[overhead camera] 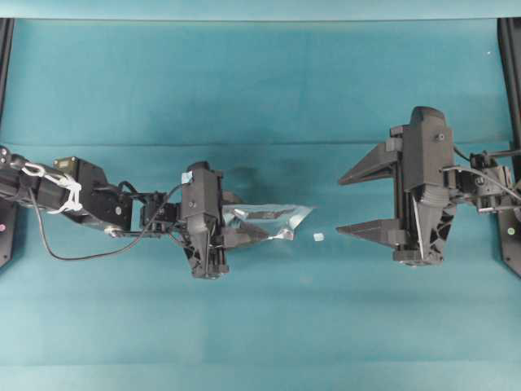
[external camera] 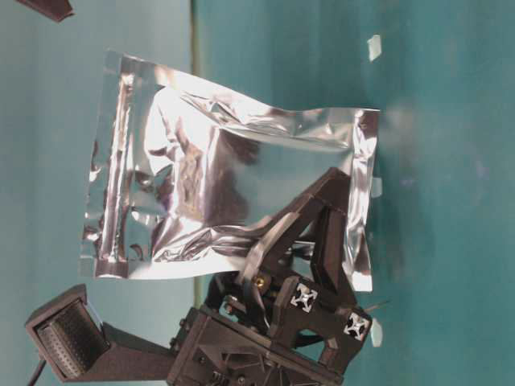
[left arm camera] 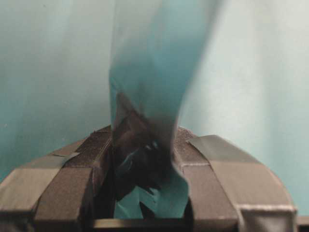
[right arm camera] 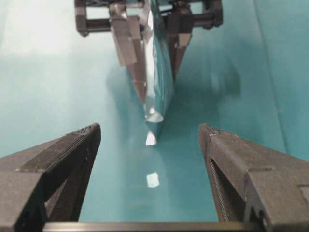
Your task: Hand over the silver zip bag and make it stand upright.
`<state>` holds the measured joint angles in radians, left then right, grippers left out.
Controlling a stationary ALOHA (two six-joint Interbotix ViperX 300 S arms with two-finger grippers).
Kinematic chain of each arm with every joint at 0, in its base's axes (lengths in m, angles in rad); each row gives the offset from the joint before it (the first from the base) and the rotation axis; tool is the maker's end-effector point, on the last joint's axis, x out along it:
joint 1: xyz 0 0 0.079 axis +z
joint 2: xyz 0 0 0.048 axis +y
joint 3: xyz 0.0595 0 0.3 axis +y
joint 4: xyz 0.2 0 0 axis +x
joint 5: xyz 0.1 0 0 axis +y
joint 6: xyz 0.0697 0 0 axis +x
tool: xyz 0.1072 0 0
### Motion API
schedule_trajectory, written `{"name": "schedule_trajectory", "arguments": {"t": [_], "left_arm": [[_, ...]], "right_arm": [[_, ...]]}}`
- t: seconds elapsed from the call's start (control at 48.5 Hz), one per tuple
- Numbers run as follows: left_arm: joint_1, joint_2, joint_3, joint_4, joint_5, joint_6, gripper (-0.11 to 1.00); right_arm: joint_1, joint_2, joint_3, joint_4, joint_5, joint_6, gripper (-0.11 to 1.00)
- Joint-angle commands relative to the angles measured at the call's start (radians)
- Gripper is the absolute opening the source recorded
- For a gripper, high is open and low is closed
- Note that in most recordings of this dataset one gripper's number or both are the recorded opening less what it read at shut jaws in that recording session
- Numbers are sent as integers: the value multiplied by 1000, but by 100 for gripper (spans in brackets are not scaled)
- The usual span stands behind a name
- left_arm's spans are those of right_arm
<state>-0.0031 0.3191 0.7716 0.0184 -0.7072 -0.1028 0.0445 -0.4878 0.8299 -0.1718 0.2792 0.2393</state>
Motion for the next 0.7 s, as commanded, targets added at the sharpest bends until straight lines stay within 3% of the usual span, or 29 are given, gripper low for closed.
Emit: {"name": "schedule_trajectory", "arguments": {"t": [0.0, 0.681], "left_arm": [[-2, -5, -12, 2, -3, -2, 30], [-2, -5, -12, 3, 3, -2, 30]], "right_arm": [[0, -9, -8, 2, -8, 11, 91], [0, -8, -6, 2, -9, 21, 91]]}}
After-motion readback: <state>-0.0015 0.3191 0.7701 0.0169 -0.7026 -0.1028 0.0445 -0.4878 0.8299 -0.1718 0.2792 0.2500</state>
